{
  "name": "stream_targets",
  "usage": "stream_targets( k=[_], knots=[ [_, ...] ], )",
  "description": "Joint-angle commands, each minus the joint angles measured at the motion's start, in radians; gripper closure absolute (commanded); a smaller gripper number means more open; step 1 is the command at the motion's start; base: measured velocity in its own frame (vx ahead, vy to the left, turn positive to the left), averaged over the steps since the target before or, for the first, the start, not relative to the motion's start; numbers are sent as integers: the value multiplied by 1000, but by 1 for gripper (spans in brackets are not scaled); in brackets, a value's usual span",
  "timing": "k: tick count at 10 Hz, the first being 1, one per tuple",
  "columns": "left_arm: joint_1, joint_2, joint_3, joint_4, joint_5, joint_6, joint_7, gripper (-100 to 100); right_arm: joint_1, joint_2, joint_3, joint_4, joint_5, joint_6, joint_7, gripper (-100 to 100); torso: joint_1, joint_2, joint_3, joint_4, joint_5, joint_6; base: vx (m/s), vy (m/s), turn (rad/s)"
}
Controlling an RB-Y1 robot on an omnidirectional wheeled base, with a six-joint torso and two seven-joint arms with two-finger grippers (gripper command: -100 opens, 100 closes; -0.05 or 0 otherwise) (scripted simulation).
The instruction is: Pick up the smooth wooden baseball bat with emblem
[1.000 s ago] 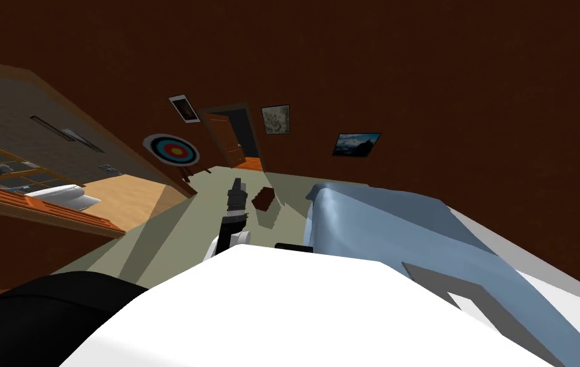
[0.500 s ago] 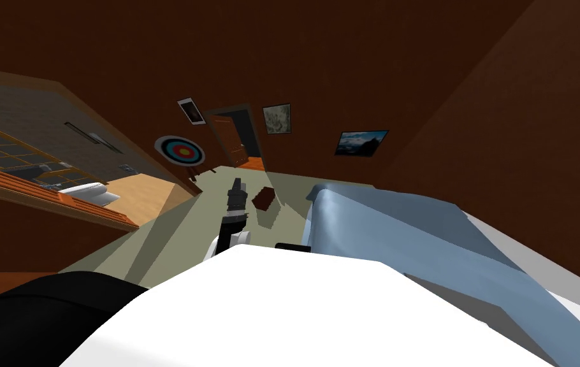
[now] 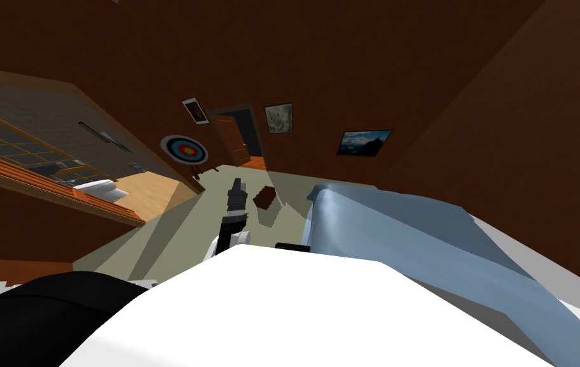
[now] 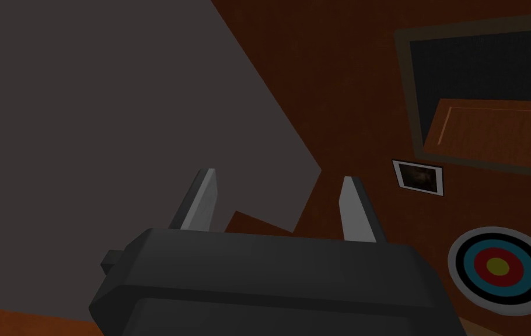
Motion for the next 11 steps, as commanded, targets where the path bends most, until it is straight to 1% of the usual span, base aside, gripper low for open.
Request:
stream_targets(
  k=[1, 2, 6, 7, 8, 10, 11],
  knots=[
    [0, 0, 0, 0, 0, 0, 0, 0, 0, 0, 0, 0, 0, 0, 0, -100, 0, 0, 0, 0, 0, 0, -8, -13, 8],
    [0, 0, 0, 0, 0, 0, 0, 0, 0, 2, 0, 2, 1, 0, 0, 100, 1, -1, 0, 0, 0, 0, 0, 0, 0],
    [0, 0, 0, 0, 0, 0, 0, 0, 0, 6, 1, -4, 0, -5, 0, 100, -5, 1, 1, 0, -1, 0, 1, 4, -1],
    [0, 0, 0, 0, 0, 0, 0, 0, 0, 6, 1, -4, 0, -5, 0, 0, -6, 1, 1, 0, -1, 0, 0, 0, 0],
    [0, 0, 0, 0, 0, 0, 0, 0, 7, -32, 0, -24, -7, -4, -1, 100, -6, 1, 1, 0, -1, 0, 12, 11, -61],
    [0, 0, 0, 0, 0, 0, 0, 0, 14, -55, 0, -43, -12, -5, -1, 100, -4, 0, 0, 0, 0, 0, 12, 21, -38],
    [0, 0, 0, 0, 0, 0, 0, 0, 20, -78, -1, -63, -18, -6, -2, 100, -4, 0, 0, 0, 0, 0, 15, 29, -35]
  ],
)
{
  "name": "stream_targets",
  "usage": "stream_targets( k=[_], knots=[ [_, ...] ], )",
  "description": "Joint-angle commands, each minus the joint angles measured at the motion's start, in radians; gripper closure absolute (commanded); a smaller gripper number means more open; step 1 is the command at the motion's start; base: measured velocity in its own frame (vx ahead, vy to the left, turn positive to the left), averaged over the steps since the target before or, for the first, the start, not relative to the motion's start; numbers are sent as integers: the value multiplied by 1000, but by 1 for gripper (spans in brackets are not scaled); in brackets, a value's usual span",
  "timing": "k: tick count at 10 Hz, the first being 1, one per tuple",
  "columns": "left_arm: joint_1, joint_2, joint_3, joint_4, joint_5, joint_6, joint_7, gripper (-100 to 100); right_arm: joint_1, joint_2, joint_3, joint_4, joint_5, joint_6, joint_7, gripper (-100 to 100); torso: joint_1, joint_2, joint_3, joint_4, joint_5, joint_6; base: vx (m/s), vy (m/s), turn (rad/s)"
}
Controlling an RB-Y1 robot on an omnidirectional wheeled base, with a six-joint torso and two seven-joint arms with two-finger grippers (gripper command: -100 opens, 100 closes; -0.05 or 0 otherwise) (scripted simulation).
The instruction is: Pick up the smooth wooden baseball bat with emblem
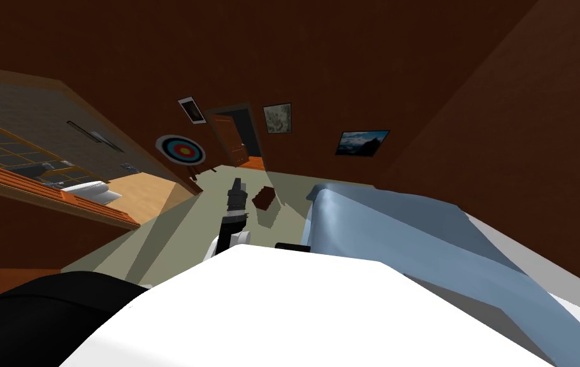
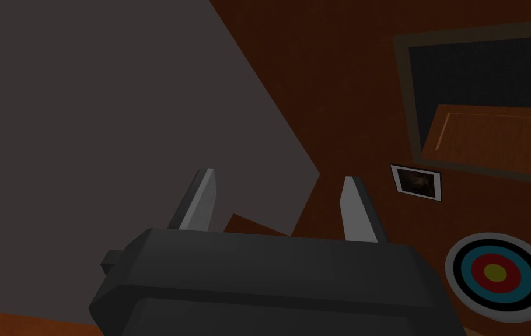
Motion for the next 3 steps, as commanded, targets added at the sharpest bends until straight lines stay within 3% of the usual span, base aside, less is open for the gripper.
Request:
stream_targets(
  k=[1, 2, 3],
  knots=[
    [0, 0, 0, 0, 0, 0, 0, 0, 7, -37, 1, -32, -9, -1, -2, 100, 0, 0, 0, 0, 0, 0, 19, 32, -51],
    [0, 0, 0, 0, 0, 0, 0, 0, 5, -21, -1, -19, -5, 0, -1, 100, 0, 0, 0, 0, 0, 0, 8, 13, -11],
    [0, 0, 0, 0, 0, 0, 0, 0, 6, -23, -1, -21, -5, 0, -1, 0, -1, 0, 0, 0, 0, 0, 0, 0, 0]
  ],
)
